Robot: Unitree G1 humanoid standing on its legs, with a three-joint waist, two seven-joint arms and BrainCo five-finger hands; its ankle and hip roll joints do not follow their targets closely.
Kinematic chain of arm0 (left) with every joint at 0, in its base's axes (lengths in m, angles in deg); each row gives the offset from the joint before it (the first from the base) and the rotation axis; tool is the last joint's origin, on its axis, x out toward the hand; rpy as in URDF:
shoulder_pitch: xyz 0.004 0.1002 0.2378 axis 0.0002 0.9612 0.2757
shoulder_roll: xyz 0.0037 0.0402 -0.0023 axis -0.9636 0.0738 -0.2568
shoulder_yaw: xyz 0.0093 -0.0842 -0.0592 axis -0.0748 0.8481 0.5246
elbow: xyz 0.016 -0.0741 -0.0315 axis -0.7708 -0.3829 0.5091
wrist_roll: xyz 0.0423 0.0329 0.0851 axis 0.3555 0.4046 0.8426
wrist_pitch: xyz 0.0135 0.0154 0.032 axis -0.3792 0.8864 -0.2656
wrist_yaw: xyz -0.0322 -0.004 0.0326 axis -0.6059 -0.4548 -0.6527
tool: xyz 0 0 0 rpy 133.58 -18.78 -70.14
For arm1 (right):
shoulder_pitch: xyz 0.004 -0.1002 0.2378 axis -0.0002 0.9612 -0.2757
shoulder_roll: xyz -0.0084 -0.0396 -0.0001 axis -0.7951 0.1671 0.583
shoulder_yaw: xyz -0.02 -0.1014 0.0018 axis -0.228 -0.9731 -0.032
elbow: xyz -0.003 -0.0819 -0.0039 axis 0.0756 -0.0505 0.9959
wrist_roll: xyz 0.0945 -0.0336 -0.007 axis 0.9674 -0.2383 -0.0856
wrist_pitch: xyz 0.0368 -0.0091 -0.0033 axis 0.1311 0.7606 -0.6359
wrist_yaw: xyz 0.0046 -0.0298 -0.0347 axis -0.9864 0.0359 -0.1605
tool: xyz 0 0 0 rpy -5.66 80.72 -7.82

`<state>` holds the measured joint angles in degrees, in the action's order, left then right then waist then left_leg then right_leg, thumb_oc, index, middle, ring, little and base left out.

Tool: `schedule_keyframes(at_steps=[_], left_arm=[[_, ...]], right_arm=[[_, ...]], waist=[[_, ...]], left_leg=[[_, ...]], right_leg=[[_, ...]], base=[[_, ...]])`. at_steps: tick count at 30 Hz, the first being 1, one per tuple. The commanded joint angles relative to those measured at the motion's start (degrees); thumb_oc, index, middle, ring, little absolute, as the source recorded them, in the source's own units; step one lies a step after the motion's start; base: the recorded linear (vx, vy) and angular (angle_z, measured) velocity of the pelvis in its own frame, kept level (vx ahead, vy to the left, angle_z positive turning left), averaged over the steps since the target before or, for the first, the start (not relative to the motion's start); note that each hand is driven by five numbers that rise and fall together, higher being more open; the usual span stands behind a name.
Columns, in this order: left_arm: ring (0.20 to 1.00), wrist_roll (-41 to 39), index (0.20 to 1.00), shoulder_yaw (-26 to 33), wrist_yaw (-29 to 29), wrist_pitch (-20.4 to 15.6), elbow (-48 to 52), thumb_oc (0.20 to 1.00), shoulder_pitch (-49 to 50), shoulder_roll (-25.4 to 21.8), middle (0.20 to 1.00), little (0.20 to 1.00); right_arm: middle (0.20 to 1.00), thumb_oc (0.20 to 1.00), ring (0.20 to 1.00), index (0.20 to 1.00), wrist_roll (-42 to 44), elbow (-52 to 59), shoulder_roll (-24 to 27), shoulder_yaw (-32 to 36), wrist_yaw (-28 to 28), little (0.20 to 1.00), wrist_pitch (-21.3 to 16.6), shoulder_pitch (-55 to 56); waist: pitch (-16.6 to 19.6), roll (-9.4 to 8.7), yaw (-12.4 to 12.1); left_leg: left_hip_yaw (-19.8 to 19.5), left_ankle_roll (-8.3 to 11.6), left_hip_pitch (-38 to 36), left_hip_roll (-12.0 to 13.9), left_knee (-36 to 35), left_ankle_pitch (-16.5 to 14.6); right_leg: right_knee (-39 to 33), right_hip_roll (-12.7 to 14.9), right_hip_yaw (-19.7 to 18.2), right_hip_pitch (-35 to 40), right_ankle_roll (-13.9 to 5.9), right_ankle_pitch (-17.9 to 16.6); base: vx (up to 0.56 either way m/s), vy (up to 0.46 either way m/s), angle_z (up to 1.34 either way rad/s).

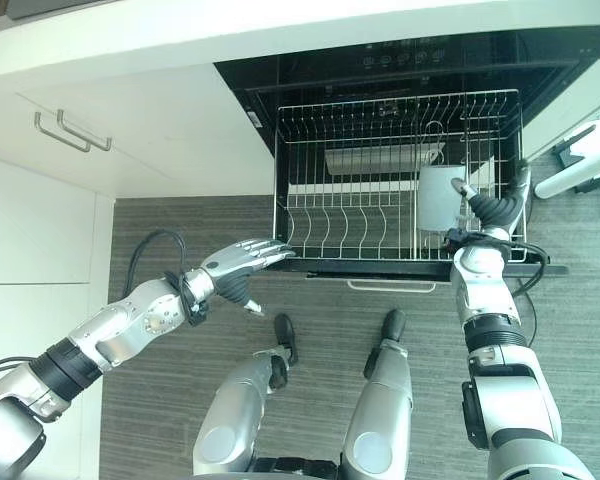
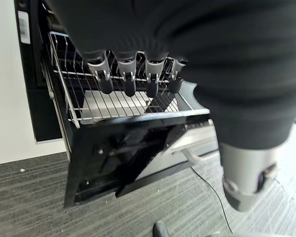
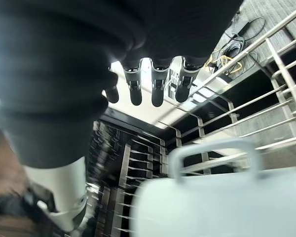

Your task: Place the dishes in the dishwasher.

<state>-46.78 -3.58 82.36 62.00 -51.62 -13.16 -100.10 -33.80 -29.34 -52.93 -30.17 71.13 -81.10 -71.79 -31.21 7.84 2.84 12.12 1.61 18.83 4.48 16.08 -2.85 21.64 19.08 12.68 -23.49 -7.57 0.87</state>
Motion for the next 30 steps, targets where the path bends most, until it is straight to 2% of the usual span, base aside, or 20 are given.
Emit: schedule_keyframes(at_steps=[1,2,8,9,12,14,15,16,18,20,21,22,23,24,25,26,27,28,29,30], left_arm=[[1.000,2.81,1.000,2.26,3.58,0.14,3.34,1.000,2.05,1.17,1.000,1.000],[1.000,4.63,1.000,2.79,5.76,0.88,2.65,1.000,3.89,1.53,1.000,1.000],[1.000,9.13,1.000,3.82,8.97,2.16,0.84,1.000,8.50,3.51,1.000,1.000],[1.000,9.86,1.000,4.39,10.94,2.07,-0.38,1.000,10.48,4.16,1.000,1.000],[1.000,10.19,1.000,5.25,13.16,2.11,-1.21,1.000,12.00,4.32,1.000,1.000],[1.000,9.17,1.000,6.80,22.04,2.10,-2.54,1.000,14.50,4.49,1.000,1.000],[1.000,5.30,1.000,8.42,30.69,2.48,-3.06,1.000,16.15,5.09,1.000,1.000],[1.000,2.48,1.000,11.93,37.70,0.42,-4.91,1.000,18.69,6.35,1.000,1.000],[1.000,-1.49,1.000,16.45,45.15,-5.05,-7.61,1.000,21.50,7.95,1.000,1.000],[1.000,-5.66,1.000,23.33,49.84,-14.86,-10.43,1.000,25.59,11.48,1.000,1.000],[1.000,-7.65,1.000,24.97,49.41,-17.70,-10.91,1.000,26.29,12.63,1.000,1.000],[1.000,-9.81,1.000,27.43,48.67,-20.74,-10.76,1.000,28.02,14.54,1.000,1.000],[1.000,-10.59,1.000,28.48,47.80,-21.81,-10.28,1.000,28.56,15.13,1.000,1.000],[1.000,-13.98,1.000,30.15,43.02,-25.16,-7.78,1.000,29.39,15.82,1.000,1.000],[1.000,-14.88,1.000,30.34,40.82,-26.17,-7.07,1.000,29.47,16.06,1.000,1.000],[1.000,-17.53,1.000,30.62,36.95,-26.26,-5.32,1.000,29.43,16.17,1.000,1.000],[1.000,-18.66,1.000,31.22,36.58,-26.71,-3.82,1.000,29.77,15.75,1.000,1.000],[1.000,-20.22,1.000,32.33,35.47,-27.35,-2.35,1.000,30.28,15.69,1.000,1.000],[1.000,-22.02,1.000,34.22,35.90,-26.66,1.04,1.000,31.11,14.97,1.000,1.000],[1.000,-23.01,1.000,34.89,35.92,-26.17,2.18,1.000,31.53,14.72,1.000,1.000]], right_arm=[[1.000,1.000,1.000,1.000,0.68,3.14,1.31,0.13,1.96,1.000,-5.06,0.73],[1.000,1.000,1.000,1.000,0.32,9.51,0.26,0.52,3.05,1.000,-6.11,2.78],[1.000,1.000,1.000,1.000,-4.39,22.83,-1.56,-0.59,4.54,1.000,-8.06,8.77],[1.000,1.000,1.000,1.000,-4.51,26.40,-1.77,-0.69,3.05,1.000,-10.05,11.89],[1.000,1.000,1.000,1.000,-4.06,28.58,-1.80,-0.90,-1.16,1.000,-12.35,14.66],[1.000,1.000,1.000,1.000,-5.12,30.91,-2.03,-2.57,-5.23,1.000,-14.92,17.98],[1.000,1.000,1.000,1.000,-5.00,32.30,-1.94,-3.29,-7.61,1.000,-16.43,20.10],[1.000,1.000,1.000,1.000,-5.02,34.33,-2.21,-3.94,-9.84,1.000,-18.33,23.78],[1.000,1.000,1.000,1.000,-5.10,36.05,-2.93,-4.22,-12.97,1.000,-20.30,26.82],[1.000,1.000,1.000,1.000,-4.93,37.35,-3.04,-3.83,-16.64,1.000,-21.23,29.84],[1.000,1.000,1.000,1.000,-5.57,37.17,-2.85,-4.23,-16.97,1.000,-20.74,29.91],[1.000,1.000,1.000,1.000,-5.92,35.93,-2.43,-4.92,-16.78,1.000,-20.40,29.19],[1.000,1.000,1.000,1.000,-6.11,35.61,-2.23,-5.02,-16.13,1.000,-20.33,28.81],[1.000,1.000,1.000,1.000,-6.16,36.19,-1.64,-3.87,-13.17,1.000,-19.58,28.17],[1.000,1.000,1.000,1.000,-5.95,36.47,-1.87,-3.37,-12.25,1.000,-19.28,28.26],[1.000,1.000,1.000,1.000,-2.73,37.42,-2.89,-2.68,-13.42,1.000,-19.09,28.82],[1.000,1.000,1.000,1.000,-1.97,38.27,-3.79,-1.99,-14.20,1.000,-19.68,29.56],[1.000,1.000,1.000,1.000,-2.83,39.23,-5.01,-1.22,-14.68,1.000,-21.11,30.56],[1.000,1.000,1.000,1.000,-3.40,41.35,-6.74,-0.97,-16.66,1.000,-22.65,31.39],[1.000,1.000,1.000,1.000,-2.76,41.80,-7.03,-1.00,-17.57,1.000,-22.93,31.41]], waist=[[1.41,0.85,0.37],[1.41,0.67,0.83],[1.41,-0.78,2.26],[1.41,-1.38,3.00],[1.41,-1.95,3.49],[2.18,-2.74,3.73],[3.16,-3.26,3.67],[4.73,-3.99,3.30],[6.54,-4.76,2.81],[9.23,-5.86,1.74],[10.08,-6.35,1.15],[11.28,-6.95,-0.72],[12.10,-7.16,-1.25],[14.44,-6.79,-1.70],[14.83,-6.67,-1.69],[15.02,-6.82,-1.74],[14.99,-7.18,-1.73],[15.07,-7.73,-1.94],[14.97,-8.10,-2.62],[14.83,-8.07,-3.16]], left_leg=[[5.40,-0.32,-1.95,3.49,2.02,-3.46],[5.99,-0.28,-2.83,3.59,1.21,-3.17],[6.52,-0.15,-6.63,4.24,0.60,-3.50],[6.80,-0.10,-9.06,4.51,0.44,-3.86],[7.04,-0.02,-11.47,4.78,0.13,-4.17],[7.44,0.04,-14.16,5.14,-0.73,-4.29],[7.43,0.01,-15.28,5.29,-1.32,-4.31],[7.00,-0.08,-16.56,5.52,-1.97,-4.36],[6.24,-0.08,-17.77,5.71,-2.70,-4.34],[3.68,0.08,-18.40,5.32,-1.43,-5.03],[1.41,0.26,-17.84,4.94,0.81,-5.92],[-3.48,0.36,-17.36,3.95,2.76,-6.16],[-4.39,0.34,-17.90,4.29,1.76,-6.00],[-3.42,0.90,-20.18,6.71,-4.18,-3.14],[-2.91,0.89,-20.95,6.61,-5.12,-2.90],[-3.17,0.26,-21.41,5.13,-4.97,-3.64],[-2.53,-0.44,-21.84,4.03,-5.02,-4.28],[-1.25,-1.36,-22.22,2.44,-5.22,-4.97],[1.28,-2.56,-23.36,0.05,-6.45,-6.17],[2.83,-2.76,-24.20,-0.10,-6.92,-6.61]], right_leg=[[2.79,-0.45,-3.13,0.68,-0.20,4.33],[2.53,-0.57,-3.04,1.30,-0.20,4.44],[2.21,-1.07,-2.82,4.77,0.04,5.24],[1.97,-1.22,-2.76,7.20,0.27,5.81],[1.47,-1.28,-2.57,9.68,0.37,6.19],[0.50,-1.55,-2.24,12.57,0.64,6.50],[0.06,-1.77,-1.88,13.90,0.86,6.90],[0.03,-2.31,-1.64,15.48,1.37,7.78],[0.53,-3.18,-1.27,16.84,2.23,9.09],[0.23,-5.11,-1.19,19.51,4.13,10.70],[0.07,-5.59,-1.65,20.44,4.77,11.02],[-0.57,-6.09,-2.86,21.69,5.11,10.87],[-0.72,-5.96,-3.08,22.06,4.86,10.85],[-0.51,-4.66,-1.97,22.59,3.93,10.80],[-0.81,-3.40,-1.36,23.17,3.34,10.33],[-2.05,-1.12,-1.54,23.49,1.34,7.25],[-3.11,0.45,-1.59,23.68,0.24,4.09],[-4.72,2.78,-1.05,23.75,-1.04,-0.63],[-4.34,5.12,1.01,22.01,-3.02,-7.69],[-3.34,5.36,2.14,21.53,-3.43,-8.11]], base=[[0.02,0.059,-0.19],[0.01,0.042,-0.19],[0.03,-0.007,-0.12],[0.05,0.019,-0.19],[0.03,0.023,-0.13],[0.06,0.004,-0.07],[0.11,-0.065,-0.07],[0.11,-0.087,-0.02],[0.10,-0.097,0.22],[0.07,-0.047,0.40],[0.06,0.122,0.63],[0.07,0.230,0.85],[0.09,0.683,0.64],[0.07,0.790,0.50],[0.06,0.993,0.41],[0.02,0.676,0.83],[-0.03,0.627,0.69],[-0.08,0.582,0.36],[-0.08,0.521,-0.30],[-0.09,0.493,-0.63]])
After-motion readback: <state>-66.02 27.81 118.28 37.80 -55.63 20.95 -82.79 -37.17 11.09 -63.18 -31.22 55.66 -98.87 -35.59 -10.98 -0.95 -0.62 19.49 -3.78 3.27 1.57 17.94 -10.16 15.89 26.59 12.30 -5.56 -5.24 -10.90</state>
